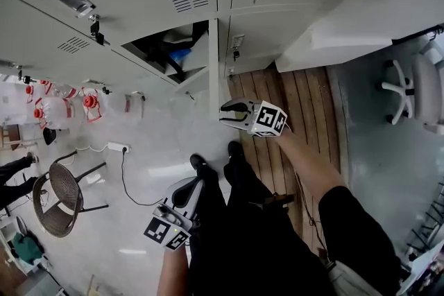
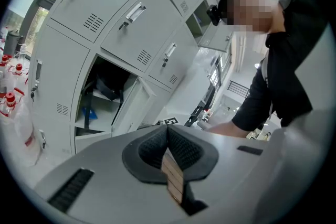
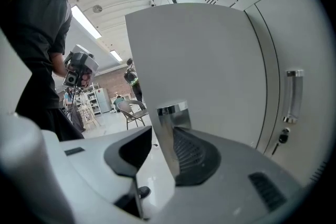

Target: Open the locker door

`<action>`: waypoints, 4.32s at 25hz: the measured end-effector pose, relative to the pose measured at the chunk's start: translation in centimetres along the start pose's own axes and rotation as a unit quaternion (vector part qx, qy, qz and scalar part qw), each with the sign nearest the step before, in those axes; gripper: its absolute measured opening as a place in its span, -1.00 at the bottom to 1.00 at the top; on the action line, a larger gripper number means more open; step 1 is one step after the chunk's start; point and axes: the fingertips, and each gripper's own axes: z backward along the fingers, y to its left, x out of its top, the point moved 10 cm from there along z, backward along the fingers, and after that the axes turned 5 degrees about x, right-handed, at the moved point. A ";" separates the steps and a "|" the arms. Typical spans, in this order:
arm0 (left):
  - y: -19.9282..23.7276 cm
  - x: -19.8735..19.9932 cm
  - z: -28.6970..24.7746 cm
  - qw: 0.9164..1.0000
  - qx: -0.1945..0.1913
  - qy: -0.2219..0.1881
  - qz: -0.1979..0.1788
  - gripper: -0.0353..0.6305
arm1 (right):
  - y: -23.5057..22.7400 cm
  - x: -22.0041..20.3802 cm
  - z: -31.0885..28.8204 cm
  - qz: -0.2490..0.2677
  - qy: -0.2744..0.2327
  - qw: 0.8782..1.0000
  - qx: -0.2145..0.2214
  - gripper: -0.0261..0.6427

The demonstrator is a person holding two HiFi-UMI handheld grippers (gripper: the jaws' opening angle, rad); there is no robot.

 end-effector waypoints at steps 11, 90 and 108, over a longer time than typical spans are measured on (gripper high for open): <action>-1.5 -0.1 -1.1 1.000 -0.007 0.006 0.000 -0.84 | 0.8 -0.7 2.1 -0.012 -0.017 0.999 -0.037 -0.51; 7.8 17.0 12.7 0.960 -0.240 -0.084 -0.119 -0.84 | 26.0 28.0 -2.0 0.036 -0.157 0.939 -0.305 -0.87; 1.6 14.6 17.7 0.964 -0.215 -0.080 -0.135 -0.84 | 31.9 29.1 -3.9 0.049 -0.206 0.963 -0.165 -0.87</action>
